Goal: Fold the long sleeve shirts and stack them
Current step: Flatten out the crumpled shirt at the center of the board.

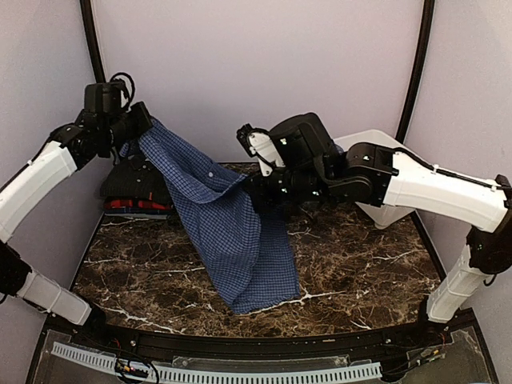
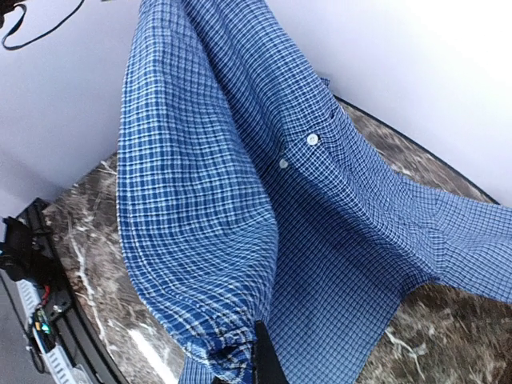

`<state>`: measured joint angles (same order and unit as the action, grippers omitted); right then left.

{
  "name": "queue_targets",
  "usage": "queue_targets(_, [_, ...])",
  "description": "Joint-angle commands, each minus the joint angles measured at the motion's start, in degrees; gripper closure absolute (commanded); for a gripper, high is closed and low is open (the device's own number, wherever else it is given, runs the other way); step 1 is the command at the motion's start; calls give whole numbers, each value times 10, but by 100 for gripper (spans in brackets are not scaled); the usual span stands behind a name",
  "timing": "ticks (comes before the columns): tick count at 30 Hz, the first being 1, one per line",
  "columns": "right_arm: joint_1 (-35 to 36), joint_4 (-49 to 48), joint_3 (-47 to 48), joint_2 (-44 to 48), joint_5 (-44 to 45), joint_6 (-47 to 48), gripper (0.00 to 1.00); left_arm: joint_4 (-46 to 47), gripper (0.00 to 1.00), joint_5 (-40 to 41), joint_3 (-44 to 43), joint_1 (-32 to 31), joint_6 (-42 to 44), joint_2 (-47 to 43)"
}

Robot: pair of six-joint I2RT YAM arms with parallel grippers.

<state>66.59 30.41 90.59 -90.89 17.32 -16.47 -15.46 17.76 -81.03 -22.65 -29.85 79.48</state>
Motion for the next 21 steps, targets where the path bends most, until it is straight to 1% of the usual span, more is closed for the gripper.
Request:
queue_targets(1, [40, -28, 110, -58, -51, 55, 100, -41, 100, 75, -62, 8, 67, -72])
queue_targets(7, [70, -8, 252, -140, -90, 66, 100, -54, 100, 117, -127, 9, 117, -137])
queue_targets(10, [77, 4, 300, -168, -109, 64, 100, -54, 100, 137, -154, 9, 143, -148])
queue_targets(12, [80, 10, 316, -177, -109, 60, 100, -55, 100, 140, -169, 9, 152, -146])
queue_targets(14, [80, 12, 305, -174, -90, 54, 100, -55, 100, 117, -181, 9, 159, -135])
queue_targets(16, [78, 7, 274, -162, -60, 45, 100, -64, 100, 64, -203, 9, 158, -109])
queue_targets(17, [75, 6, 254, -153, -43, 37, 100, -74, 100, 24, -220, 9, 156, -84])
queue_targets(18, [70, 4, 233, -143, -32, 26, 100, -85, 100, 0, -228, 9, 154, -69])
queue_targets(19, [62, 1, 208, -131, -26, 12, 100, -90, 100, -52, -243, 9, 148, -35])
queue_targets(20, [52, -3, 175, -116, -22, -4, 100, -99, 100, -79, -250, 9, 143, -19])
queue_targets(21, [40, -10, 139, -98, -21, -22, 100, -103, 100, -133, -262, 5, 133, 19])
